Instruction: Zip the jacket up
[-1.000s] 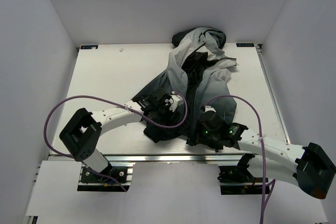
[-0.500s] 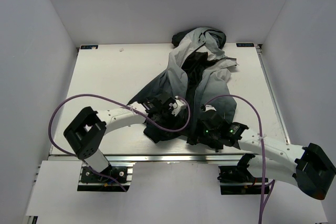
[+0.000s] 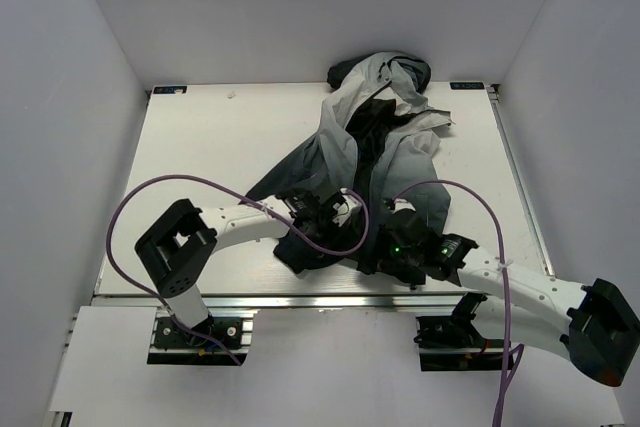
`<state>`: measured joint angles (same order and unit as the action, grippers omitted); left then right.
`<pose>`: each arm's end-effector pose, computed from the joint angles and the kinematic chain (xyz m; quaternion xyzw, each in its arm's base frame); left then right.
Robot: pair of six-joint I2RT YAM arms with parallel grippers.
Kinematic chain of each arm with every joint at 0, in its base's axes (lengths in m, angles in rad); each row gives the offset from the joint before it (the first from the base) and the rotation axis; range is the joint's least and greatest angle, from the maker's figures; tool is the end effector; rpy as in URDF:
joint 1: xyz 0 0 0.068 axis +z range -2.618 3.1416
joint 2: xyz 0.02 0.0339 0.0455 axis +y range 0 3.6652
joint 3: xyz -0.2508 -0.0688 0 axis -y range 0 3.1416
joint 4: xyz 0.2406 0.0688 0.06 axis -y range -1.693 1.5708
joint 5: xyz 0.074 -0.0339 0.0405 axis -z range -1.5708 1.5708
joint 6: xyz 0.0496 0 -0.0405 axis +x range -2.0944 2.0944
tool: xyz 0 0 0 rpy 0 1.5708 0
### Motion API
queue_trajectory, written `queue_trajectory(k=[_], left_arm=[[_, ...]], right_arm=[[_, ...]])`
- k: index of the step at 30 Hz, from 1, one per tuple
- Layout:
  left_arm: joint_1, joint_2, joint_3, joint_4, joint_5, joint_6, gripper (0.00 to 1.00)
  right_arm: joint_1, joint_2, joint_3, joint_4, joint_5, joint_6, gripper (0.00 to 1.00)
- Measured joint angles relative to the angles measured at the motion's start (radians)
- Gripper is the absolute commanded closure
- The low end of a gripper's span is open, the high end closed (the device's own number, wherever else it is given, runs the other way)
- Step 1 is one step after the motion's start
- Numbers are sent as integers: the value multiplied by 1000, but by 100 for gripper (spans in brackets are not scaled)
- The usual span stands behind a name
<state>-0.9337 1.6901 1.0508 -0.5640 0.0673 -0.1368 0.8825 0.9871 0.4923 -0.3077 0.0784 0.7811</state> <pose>0.1895 -0.2617 0.1519 0.3869 0.9033 -0.1216 0.1402 0.1350 0.1580 0.1726 -0.0323 0.9260 0.2523 0.2791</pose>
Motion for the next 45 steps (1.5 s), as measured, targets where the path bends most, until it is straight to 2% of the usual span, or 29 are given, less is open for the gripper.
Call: queue_trajectory(k=[1, 4, 11, 14, 23, 30, 34, 39, 45], left_arm=[[-1, 5, 6, -1, -7, -1, 78], [-2, 21, 21, -8, -21, -5, 86], [-3, -6, 31, -16, 4, -7, 87], [-3, -62, 31, -9, 24, -19, 96], [-3, -228, 65, 81, 124, -131, 96], [-3, -258, 89, 185, 150, -261, 100], [2, -258, 90, 211, 141, -312, 100], [58, -260, 89, 274, 177, -364, 100], [180, -260, 45, 410, 346, -409, 100]], right_arm=[[-2, -3, 0, -1, 0, 0, 100], [-5, -11, 0, -4, 1, 0, 100], [-13, -13, -5, -5, 5, -8, 100], [-22, -16, -5, -6, 9, -23, 100], [-32, -122, -6, 56, 6, -154, 100], [-32, -294, -71, 231, 0, -233, 100], [-32, -330, -90, 300, 4, -258, 100], [-32, -331, -90, 360, 8, -292, 100], [-32, -333, -90, 379, 38, -304, 100]])
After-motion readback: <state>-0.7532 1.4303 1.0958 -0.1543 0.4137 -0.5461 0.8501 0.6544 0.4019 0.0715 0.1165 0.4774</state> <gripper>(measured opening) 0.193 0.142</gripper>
